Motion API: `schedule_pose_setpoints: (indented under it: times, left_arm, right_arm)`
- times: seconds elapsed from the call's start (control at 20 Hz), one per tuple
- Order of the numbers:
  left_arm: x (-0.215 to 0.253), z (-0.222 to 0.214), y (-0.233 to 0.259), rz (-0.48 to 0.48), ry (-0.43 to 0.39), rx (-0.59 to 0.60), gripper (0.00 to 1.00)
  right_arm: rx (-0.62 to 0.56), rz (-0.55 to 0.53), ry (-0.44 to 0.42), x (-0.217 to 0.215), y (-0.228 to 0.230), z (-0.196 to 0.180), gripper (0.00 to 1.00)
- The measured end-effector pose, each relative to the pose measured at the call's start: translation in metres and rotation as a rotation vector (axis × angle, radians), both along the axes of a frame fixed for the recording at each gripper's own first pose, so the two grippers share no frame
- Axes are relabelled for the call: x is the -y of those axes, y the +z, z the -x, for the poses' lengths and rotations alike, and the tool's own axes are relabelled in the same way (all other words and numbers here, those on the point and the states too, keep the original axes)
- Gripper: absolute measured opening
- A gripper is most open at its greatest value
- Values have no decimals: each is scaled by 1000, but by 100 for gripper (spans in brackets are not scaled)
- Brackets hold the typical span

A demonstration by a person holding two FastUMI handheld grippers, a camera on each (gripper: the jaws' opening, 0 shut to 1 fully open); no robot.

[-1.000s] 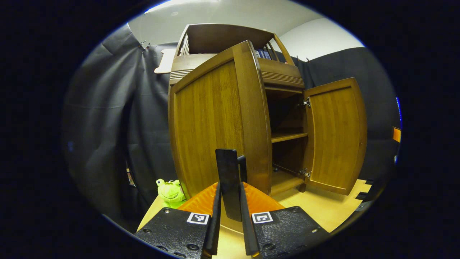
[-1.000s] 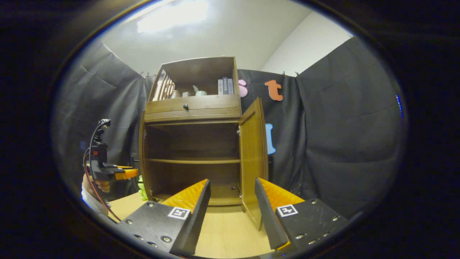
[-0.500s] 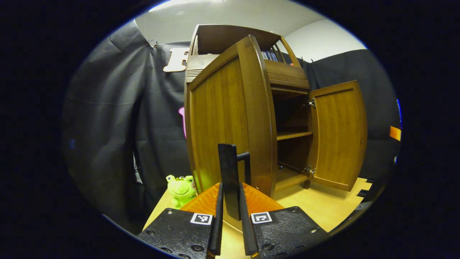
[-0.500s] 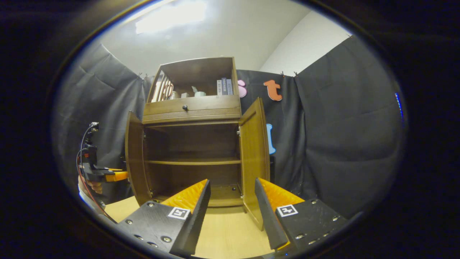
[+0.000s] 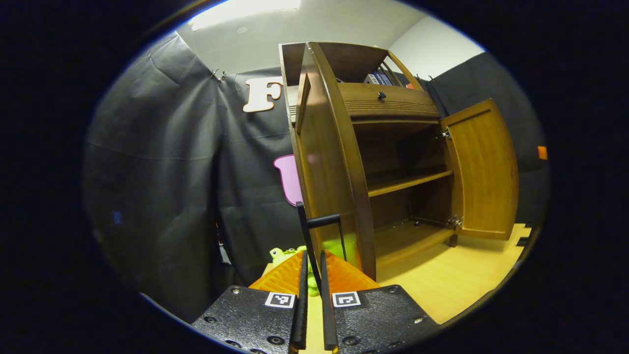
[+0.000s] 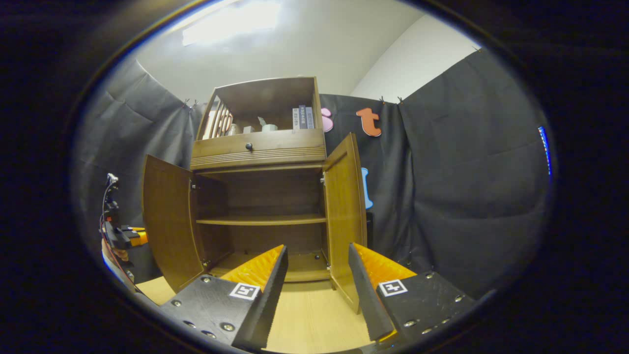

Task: Open the right door of the double-door shoe cabinet with the right hand, and open the left door with the left hand.

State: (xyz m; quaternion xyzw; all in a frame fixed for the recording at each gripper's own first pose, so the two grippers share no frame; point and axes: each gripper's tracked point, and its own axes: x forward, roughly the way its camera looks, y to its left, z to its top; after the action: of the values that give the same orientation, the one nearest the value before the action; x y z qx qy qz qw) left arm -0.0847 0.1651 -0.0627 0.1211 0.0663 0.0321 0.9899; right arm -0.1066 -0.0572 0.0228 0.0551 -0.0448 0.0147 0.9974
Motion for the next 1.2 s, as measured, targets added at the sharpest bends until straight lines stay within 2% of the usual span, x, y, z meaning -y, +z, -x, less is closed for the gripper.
schedule_pose_setpoints:
  times: [0.15, 0.35, 0.45, 0.5, 0.65, 0.7, 0.75, 0.8, 0.85, 0.9, 1.0, 1.15, 1.2]
  left_arm:
    - [-13, -1, 3, 51, -18, 6, 10]
    - [-29, 1, 3, 13, -75, 37, 13]
    - [-32, 1, 4, 32, -86, 34, 15]
    - [-34, 2, 3, 33, -87, 30, 9]
    - [-33, 6, 1, 42, -70, 5, 9]
    - [-33, 10, 4, 44, -58, 10, 2]
    - [-31, 15, 5, 45, -50, 15, 20]
    - [-28, 20, 5, 40, -44, 17, 10]
    - [-28, 26, 5, 34, -32, 23, 22]
    - [-29, 29, 8, 34, -24, 30, 14]
    - [-28, 31, 14, 50, -2, 47, 26]
    - [-30, 32, 15, 62, 27, 48, 25]
    - [-30, 31, 15, 74, 36, 43, 30]
  right_arm:
    - [6, -5, 1, -6, 3, -1, 73]
    - [-4, 7, 9, -17, 1, -3, 73]
    - [-8, 7, 18, -22, -1, 0, 73]
    - [-4, 7, 23, -23, 2, 1, 73]
    - [3, 7, 31, -25, 4, 4, 73]
    - [4, 6, 38, -27, 3, 4, 73]
    - [2, 2, 44, -29, 1, 3, 73]
    - [-1, -5, 44, -29, -2, 1, 73]
    - [-6, -17, 42, -28, -5, -2, 73]
    - [-13, -27, 47, -30, -9, -4, 73]
    - [-40, -42, 63, -35, -18, -10, 73]
    - [-71, -55, 71, -34, -29, -15, 73]
    - [-73, -59, 72, -33, -31, -15, 73]
